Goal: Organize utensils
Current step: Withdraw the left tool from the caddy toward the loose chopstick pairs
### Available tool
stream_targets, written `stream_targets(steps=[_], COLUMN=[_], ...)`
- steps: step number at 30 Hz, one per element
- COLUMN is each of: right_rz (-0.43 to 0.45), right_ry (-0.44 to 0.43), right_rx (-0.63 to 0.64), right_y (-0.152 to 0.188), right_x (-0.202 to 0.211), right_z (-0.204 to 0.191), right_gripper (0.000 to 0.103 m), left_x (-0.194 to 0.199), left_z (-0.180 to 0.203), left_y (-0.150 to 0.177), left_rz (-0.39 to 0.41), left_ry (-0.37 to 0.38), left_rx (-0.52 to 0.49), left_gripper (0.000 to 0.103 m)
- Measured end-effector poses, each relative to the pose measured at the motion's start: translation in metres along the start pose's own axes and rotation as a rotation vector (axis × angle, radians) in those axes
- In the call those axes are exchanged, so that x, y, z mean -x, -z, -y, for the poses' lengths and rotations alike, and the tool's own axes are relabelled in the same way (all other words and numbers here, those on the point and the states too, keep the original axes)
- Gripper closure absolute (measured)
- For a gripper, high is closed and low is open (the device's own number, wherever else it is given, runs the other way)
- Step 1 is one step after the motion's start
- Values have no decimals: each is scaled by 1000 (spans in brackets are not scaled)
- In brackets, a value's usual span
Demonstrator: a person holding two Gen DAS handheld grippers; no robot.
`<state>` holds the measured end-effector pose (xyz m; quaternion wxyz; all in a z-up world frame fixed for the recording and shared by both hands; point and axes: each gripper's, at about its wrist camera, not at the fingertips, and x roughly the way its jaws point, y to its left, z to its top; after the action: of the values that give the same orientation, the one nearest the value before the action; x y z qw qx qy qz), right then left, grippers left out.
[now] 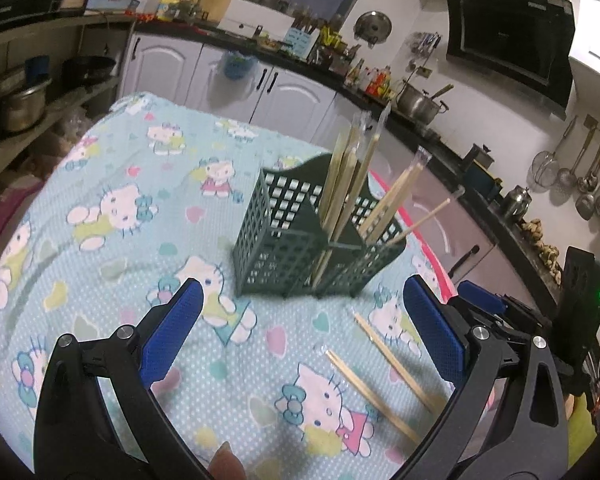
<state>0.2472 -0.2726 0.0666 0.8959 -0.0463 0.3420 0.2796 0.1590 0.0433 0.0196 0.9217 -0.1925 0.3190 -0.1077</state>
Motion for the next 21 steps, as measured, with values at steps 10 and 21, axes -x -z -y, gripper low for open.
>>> stream_targets(steps=[10, 21], right_rz=[-65, -127], right_ry=[16, 31], right_rx=[-9, -33], right_y=[18, 28], right_x=[-13, -31], right_z=[15, 39], right_gripper=[46, 49], left_x=[-21, -50], left_z=[9, 27], left_y=[28, 52], left_rz=[-103, -207], left_ry=[16, 54], left_rx=[-21, -54], left_gripper=[11, 11])
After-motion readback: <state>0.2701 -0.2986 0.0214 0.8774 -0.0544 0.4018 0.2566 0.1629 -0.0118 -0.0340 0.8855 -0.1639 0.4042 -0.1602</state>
